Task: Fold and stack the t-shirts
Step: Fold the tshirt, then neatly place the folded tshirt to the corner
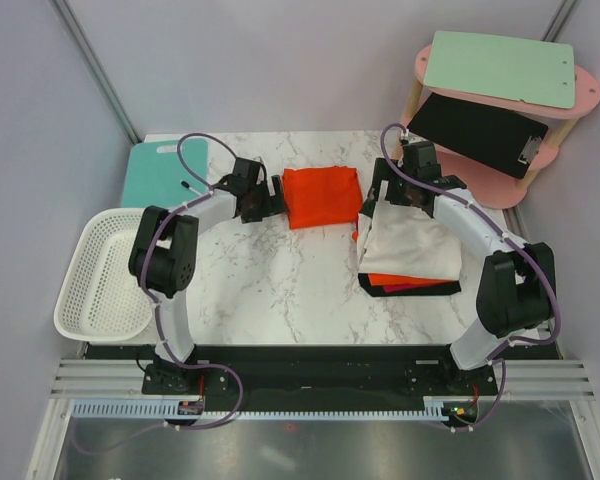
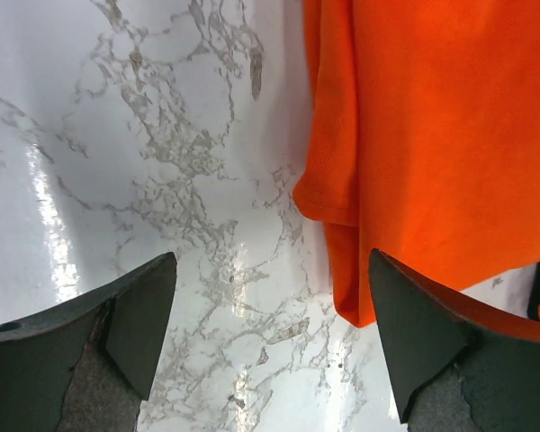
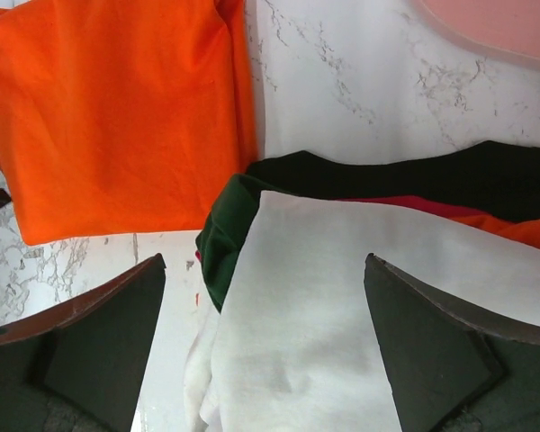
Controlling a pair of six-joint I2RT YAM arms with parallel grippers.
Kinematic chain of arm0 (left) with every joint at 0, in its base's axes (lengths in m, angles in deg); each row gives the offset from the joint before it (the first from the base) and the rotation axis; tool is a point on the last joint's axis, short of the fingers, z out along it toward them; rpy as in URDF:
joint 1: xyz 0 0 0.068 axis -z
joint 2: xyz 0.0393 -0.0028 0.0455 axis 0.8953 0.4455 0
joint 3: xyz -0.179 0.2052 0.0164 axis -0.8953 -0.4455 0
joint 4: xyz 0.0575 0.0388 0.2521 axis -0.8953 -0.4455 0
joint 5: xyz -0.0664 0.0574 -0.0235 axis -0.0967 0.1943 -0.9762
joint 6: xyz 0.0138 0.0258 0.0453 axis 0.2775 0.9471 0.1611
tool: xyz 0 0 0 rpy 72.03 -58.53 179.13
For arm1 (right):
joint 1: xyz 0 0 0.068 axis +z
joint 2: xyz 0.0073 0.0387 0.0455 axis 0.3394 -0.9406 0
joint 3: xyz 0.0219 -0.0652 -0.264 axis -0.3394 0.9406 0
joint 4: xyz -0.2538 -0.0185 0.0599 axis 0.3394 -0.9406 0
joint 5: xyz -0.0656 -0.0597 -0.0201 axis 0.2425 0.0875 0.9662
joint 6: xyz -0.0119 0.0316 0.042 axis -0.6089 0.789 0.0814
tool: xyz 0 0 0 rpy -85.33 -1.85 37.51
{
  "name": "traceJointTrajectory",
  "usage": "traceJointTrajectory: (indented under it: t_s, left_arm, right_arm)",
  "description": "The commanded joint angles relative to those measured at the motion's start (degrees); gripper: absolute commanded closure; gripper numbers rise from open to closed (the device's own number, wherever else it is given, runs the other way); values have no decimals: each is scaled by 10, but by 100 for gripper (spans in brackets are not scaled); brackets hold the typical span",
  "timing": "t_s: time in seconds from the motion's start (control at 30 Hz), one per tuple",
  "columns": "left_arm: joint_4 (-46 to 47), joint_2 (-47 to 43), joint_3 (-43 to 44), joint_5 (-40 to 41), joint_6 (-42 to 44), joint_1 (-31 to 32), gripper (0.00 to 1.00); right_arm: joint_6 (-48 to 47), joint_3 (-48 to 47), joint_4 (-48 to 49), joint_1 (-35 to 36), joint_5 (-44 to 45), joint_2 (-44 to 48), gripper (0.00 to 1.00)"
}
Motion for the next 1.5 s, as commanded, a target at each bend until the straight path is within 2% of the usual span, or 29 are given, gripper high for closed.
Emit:
traceJointTrajectory:
  t_s: [0.0,0.13,0.23,0.3,0.33,0.37,0.4,0.43,0.67,0.83,0.97,1.17,1.47]
  left_arm:
    - [23,28,37,-30,-22,18,7]
    - [31,69,60,-63,-36,18,9]
    - [48,95,67,-87,-51,20,16]
    - [58,110,67,-102,-61,20,42]
    - [58,113,67,-103,-63,19,67]
    - [58,113,63,-102,-63,19,81]
    - [58,109,52,-92,-64,19,93]
    - [54,101,44,-85,-64,18,98]
    - [29,-18,-73,-45,-61,1,98]
    - [-35,-110,-107,-15,-50,-2,98]
    - [-84,-150,-124,-11,-42,-3,98]
    - [-117,-168,-132,11,-41,-12,98]
    - [-122,-148,-134,-9,-37,-13,98]
  right_arm:
    - [-7,-23,26,1,-17,10,2]
    - [-8,-31,32,2,-33,-2,2]
    - [-9,-43,42,5,-49,-16,2]
    - [-8,-53,48,8,-58,-29,2]
    - [-7,-57,50,7,-62,-37,2]
    - [-5,-60,51,9,-78,-41,2]
    - [-4,-67,56,9,-84,-45,2]
    - [-3,-70,56,9,-90,-52,2]
    - [10,-90,65,20,-134,-74,2]
    - [23,-108,70,29,-163,-105,2]
    - [36,-144,66,37,-204,-152,2]
    - [41,-185,11,58,-220,-228,2]
    - [42,-140,-9,85,-215,-258,2]
